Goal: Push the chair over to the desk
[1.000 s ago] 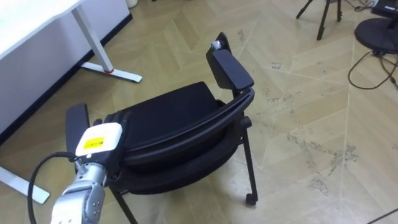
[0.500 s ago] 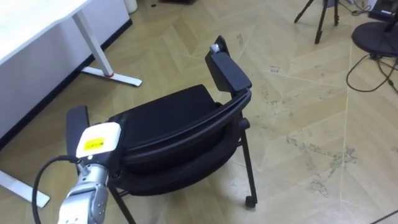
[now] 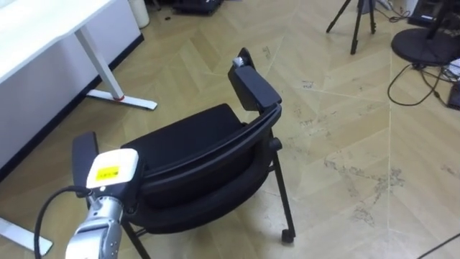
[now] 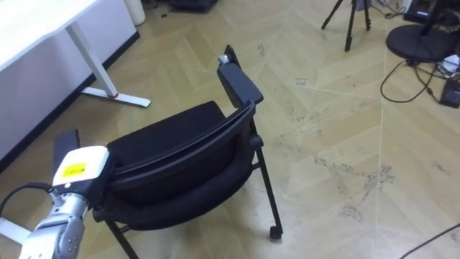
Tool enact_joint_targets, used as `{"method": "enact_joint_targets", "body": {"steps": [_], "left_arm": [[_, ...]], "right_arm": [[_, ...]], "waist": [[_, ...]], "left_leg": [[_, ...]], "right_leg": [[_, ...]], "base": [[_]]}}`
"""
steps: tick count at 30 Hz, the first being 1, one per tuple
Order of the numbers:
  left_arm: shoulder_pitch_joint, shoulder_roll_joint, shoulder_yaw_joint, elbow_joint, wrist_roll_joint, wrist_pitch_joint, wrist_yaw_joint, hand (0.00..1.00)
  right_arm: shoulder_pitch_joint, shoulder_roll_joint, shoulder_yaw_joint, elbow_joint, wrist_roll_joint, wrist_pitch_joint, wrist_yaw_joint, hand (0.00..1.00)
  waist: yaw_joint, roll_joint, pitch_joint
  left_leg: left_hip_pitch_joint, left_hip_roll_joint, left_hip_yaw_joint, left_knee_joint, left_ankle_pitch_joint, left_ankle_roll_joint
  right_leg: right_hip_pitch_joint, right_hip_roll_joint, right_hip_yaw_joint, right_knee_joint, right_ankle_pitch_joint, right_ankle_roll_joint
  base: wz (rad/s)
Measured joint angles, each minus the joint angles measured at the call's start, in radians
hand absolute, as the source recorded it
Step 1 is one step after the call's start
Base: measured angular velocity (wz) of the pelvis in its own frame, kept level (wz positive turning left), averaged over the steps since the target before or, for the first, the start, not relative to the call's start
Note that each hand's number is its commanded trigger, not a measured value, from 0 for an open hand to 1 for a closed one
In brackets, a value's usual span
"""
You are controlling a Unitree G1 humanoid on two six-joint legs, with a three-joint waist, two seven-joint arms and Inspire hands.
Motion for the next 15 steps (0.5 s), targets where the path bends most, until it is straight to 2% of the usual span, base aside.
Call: {"method": "enact_joint_targets", "body": {"steps": [4, 8, 13, 15], "left_arm": [[0.001, -0.003, 0.001, 0.003, -0.002, 0.0, 0.01, 1.0], [0.002, 0.0, 0.001, -0.001, -0.002, -0.001, 0.024, 1.0], [0.002, 0.022, 0.0, -0.035, -0.001, -0.001, 0.018, 1.0], [0.004, 0.03, 0.0, -0.051, 0.0, 0.002, 0.012, 1.0]], "right_arm": [[0.0, -0.003, -0.019, -0.039, -0.146, 0.003, -0.06, 0.0], [-0.003, -0.01, -0.019, -0.108, -0.195, 0.009, -0.131, 0.0], [-0.004, -0.027, -0.023, -0.256, -0.372, 0.011, -0.189, 0.0], [-0.003, -0.03, -0.025, -0.325, -0.446, 0.012, -0.207, 0.0]], "waist": [[0.001, -0.003, 0.0003], [0.005, -0.014, 0.0018], [0.028, -0.035, 0.0096], [0.033, -0.043, 0.0094]], "left_leg": [[0.0, 0.0, 0.004, -0.001, 0.0, 0.0], [0.001, 0.0, 0.006, -0.003, 0.0, 0.0], [-0.007, 0.0, 0.022, -0.003, 0.0, 0.0], [-0.012, 0.0, 0.024, -0.003, 0.0, 0.0]], "right_leg": [[-0.001, 0.001, 0.004, 0.002, 0.0, 0.0], [-0.003, 0.001, 0.005, 0.003, 0.0, 0.001], [-0.025, 0.001, 0.02, 0.015, -0.001, 0.002], [-0.034, 0.001, 0.022, 0.018, -0.001, 0.002]], "base": [[-0.01], [-0.01], [-0.09], [-0.02]]}}
